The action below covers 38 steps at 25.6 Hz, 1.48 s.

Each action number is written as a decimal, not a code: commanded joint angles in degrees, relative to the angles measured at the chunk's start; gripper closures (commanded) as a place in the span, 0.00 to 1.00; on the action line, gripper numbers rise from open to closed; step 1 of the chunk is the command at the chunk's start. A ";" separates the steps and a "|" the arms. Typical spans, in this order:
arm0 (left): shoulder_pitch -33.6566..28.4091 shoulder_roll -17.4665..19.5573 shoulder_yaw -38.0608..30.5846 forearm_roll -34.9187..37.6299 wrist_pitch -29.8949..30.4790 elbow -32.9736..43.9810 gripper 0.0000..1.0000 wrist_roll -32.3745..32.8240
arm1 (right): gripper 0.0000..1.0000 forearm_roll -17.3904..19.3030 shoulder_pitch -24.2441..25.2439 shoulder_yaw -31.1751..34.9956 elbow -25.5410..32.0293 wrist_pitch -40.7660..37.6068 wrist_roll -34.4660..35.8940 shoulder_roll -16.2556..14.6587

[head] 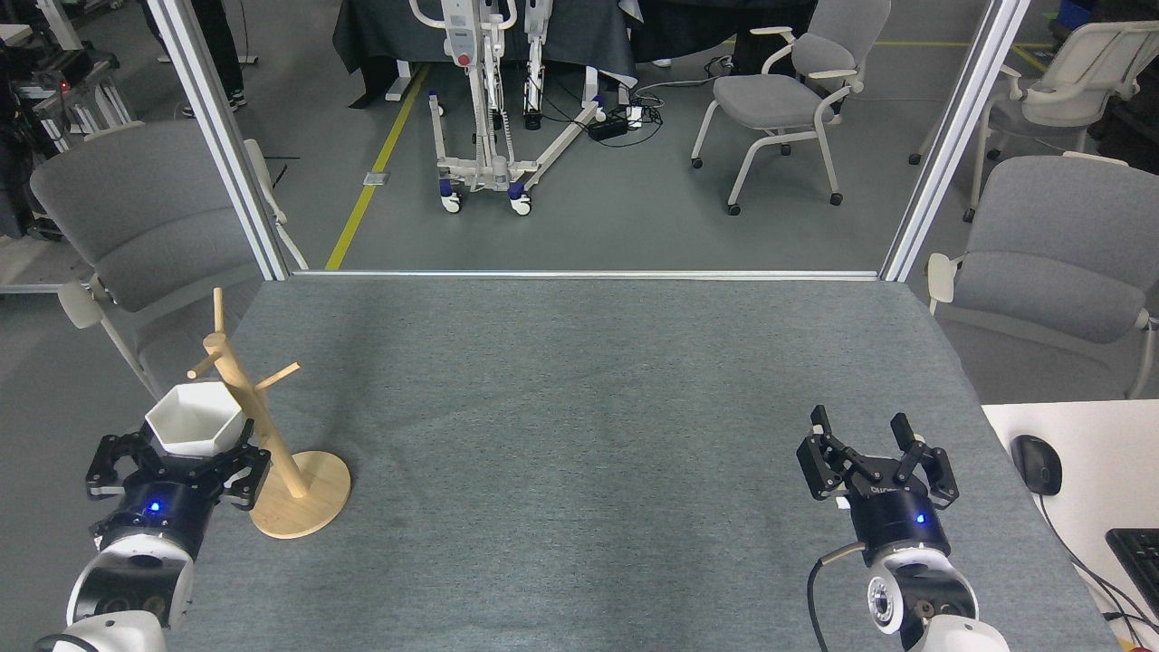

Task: Hang cup on storage rack
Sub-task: 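Hook the cup onto a peg of the wooden stand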

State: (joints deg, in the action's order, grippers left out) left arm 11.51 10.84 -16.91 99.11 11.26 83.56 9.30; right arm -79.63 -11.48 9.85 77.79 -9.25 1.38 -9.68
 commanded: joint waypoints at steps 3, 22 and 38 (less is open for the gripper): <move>-0.08 -0.11 -0.05 -0.41 -0.36 -2.35 0.02 -0.25 | 0.00 0.09 0.05 0.08 -0.09 -0.16 0.21 0.27; -1.14 -0.11 -2.95 -0.76 0.08 -2.00 0.01 -2.45 | 0.00 0.00 -1.71 -0.09 0.08 0.28 0.03 1.15; -1.14 0.68 -3.04 -9.46 0.60 -0.07 0.01 -2.45 | 0.00 0.00 -1.62 -0.09 -0.01 0.28 0.12 1.24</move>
State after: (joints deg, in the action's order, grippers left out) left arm 10.76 11.13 -19.88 91.45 11.77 83.18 6.84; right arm -79.63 -13.11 9.76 77.82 -8.95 1.45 -8.43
